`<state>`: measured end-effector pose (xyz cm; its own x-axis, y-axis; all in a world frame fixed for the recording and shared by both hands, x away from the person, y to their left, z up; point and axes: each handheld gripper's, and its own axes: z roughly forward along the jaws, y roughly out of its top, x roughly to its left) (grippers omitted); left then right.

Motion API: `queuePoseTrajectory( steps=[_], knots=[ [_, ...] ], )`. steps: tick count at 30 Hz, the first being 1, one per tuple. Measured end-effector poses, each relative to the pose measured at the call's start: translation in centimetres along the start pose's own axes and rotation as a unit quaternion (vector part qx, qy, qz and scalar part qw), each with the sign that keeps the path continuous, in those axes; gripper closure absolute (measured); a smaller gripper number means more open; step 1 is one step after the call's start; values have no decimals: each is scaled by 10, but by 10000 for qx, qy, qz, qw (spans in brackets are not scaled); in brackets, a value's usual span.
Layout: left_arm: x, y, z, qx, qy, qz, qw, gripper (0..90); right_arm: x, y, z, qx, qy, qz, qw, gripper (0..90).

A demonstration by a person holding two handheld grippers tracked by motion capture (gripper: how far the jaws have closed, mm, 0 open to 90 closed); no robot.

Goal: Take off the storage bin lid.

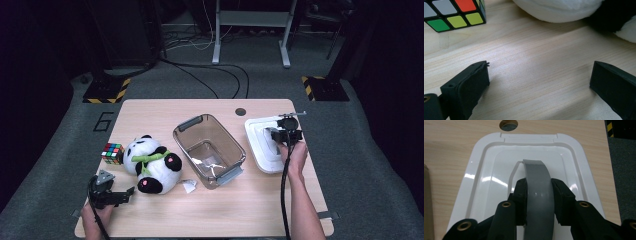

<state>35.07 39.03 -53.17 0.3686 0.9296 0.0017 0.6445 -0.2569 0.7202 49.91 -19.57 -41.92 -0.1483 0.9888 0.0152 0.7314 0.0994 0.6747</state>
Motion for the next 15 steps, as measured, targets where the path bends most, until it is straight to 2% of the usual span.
queuePoseTrajectory(
  steps=[15],
  knots=[
    [0, 0, 0, 1, 0, -1, 10000, 20, -7, -14, 23, 164, -94, 204, 9996, 668]
  ],
)
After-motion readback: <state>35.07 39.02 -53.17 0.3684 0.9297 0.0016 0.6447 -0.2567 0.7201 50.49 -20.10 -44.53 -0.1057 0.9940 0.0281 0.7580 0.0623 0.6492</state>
